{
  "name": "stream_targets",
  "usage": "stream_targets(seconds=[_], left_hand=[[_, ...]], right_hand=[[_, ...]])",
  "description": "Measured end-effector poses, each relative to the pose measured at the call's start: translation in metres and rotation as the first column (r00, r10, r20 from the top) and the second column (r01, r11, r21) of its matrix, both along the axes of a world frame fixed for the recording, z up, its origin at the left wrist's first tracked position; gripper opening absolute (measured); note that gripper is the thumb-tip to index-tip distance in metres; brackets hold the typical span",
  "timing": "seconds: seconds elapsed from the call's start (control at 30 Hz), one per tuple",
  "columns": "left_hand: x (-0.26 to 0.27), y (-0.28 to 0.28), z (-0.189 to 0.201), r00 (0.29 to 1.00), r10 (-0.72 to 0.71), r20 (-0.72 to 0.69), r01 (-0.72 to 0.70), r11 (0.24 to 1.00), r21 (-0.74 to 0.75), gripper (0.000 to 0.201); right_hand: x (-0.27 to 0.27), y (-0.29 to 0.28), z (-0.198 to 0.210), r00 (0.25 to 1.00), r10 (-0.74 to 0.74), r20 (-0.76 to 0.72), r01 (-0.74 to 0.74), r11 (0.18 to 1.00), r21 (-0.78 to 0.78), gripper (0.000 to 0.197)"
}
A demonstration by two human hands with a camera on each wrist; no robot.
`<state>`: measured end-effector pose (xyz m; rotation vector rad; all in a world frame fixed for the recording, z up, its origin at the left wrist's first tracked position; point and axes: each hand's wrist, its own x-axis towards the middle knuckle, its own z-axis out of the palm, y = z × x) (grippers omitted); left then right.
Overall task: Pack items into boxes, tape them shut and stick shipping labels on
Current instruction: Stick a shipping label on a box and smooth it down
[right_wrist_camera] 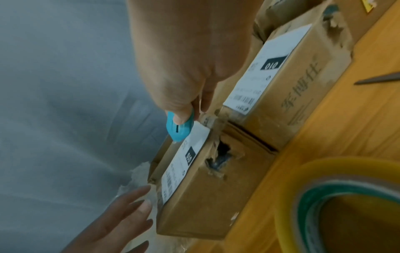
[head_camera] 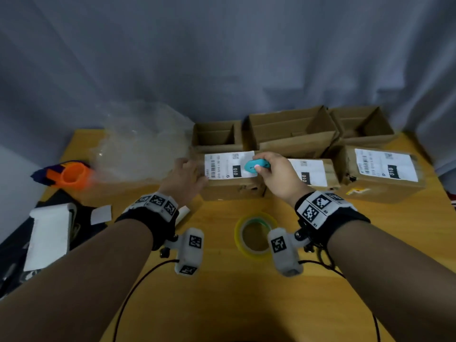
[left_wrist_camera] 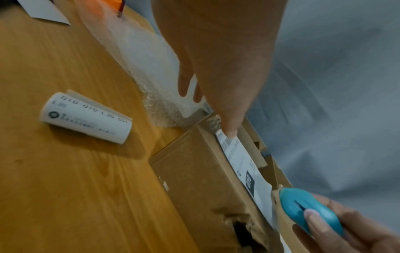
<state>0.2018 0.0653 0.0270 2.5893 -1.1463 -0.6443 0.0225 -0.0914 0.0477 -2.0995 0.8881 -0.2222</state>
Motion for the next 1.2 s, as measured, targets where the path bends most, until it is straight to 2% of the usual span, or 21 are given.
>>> stream_targets(seconds=[0.17,0.33,0.43,0.5,0.57,0.63,0.7,0.8,0.87,0.97,1.07,1.2], left_hand=[[0.026,-0.012,-0.012,0.953,-0.091,-0.288,0.092,0.996,-0.009,0.073],[0.024,0.005,-0.022,0.951,-0.106,-0.29,0.102,0.994,-0.028,0.079],[0.028,0.029,-0.02,0.955,-0.132,-0.265,0.12,0.991,-0.06,0.079],[0.029,0.048,-0.016,0.94,-0.129,-0.316,0.105,0.99,-0.092,0.079],[0.026,0.065,-0.013,0.922,-0.118,-0.368,0.091,0.992,-0.088,0.077],[0.022,0.075,-0.012,0.916,-0.097,-0.39,0.069,0.994,-0.086,0.069],[0.018,0.076,-0.013,0.933,-0.086,-0.35,0.058,0.994,-0.092,0.058],[0.02,0.07,-0.013,0.956,-0.085,-0.28,0.063,0.994,-0.088,0.055],[0.023,0.068,-0.014,0.953,-0.081,-0.293,0.054,0.993,-0.101,0.058],[0.027,0.068,-0.017,0.922,-0.074,-0.38,0.027,0.992,-0.127,0.065],[0.032,0.067,-0.021,0.896,-0.064,-0.439,-0.003,0.989,-0.149,0.071],[0.039,0.066,-0.022,0.874,-0.056,-0.482,-0.028,0.986,-0.167,0.078]], right_hand=[[0.023,0.015,-0.017,0.993,-0.115,-0.001,0.115,0.993,0.002,0.013],[0.026,0.023,-0.02,0.987,-0.163,0.006,0.163,0.986,0.031,0.01],[0.021,0.036,-0.02,0.994,-0.099,-0.048,0.1,0.995,0.03,0.02],[0.019,0.052,-0.021,0.994,-0.047,-0.095,0.047,0.999,-0.003,0.031],[0.018,0.069,-0.019,0.995,-0.01,-0.102,0.008,1.0,-0.023,0.033],[0.02,0.08,-0.017,0.992,0.018,-0.123,-0.023,0.999,-0.038,0.034],[0.024,0.083,-0.014,0.984,0.015,-0.176,-0.029,0.997,-0.077,0.036],[0.031,0.081,-0.003,0.958,-0.011,-0.286,-0.069,0.96,-0.271,0.035],[0.039,0.083,0.003,0.951,0.043,-0.306,-0.158,0.917,-0.365,0.032],[0.058,0.091,0.003,0.945,0.203,-0.255,-0.267,0.932,-0.247,0.028],[0.08,0.099,-0.003,0.908,0.308,-0.283,-0.368,0.91,-0.189,0.026],[0.104,0.108,-0.01,0.869,0.354,-0.345,-0.437,0.877,-0.2,0.025]])
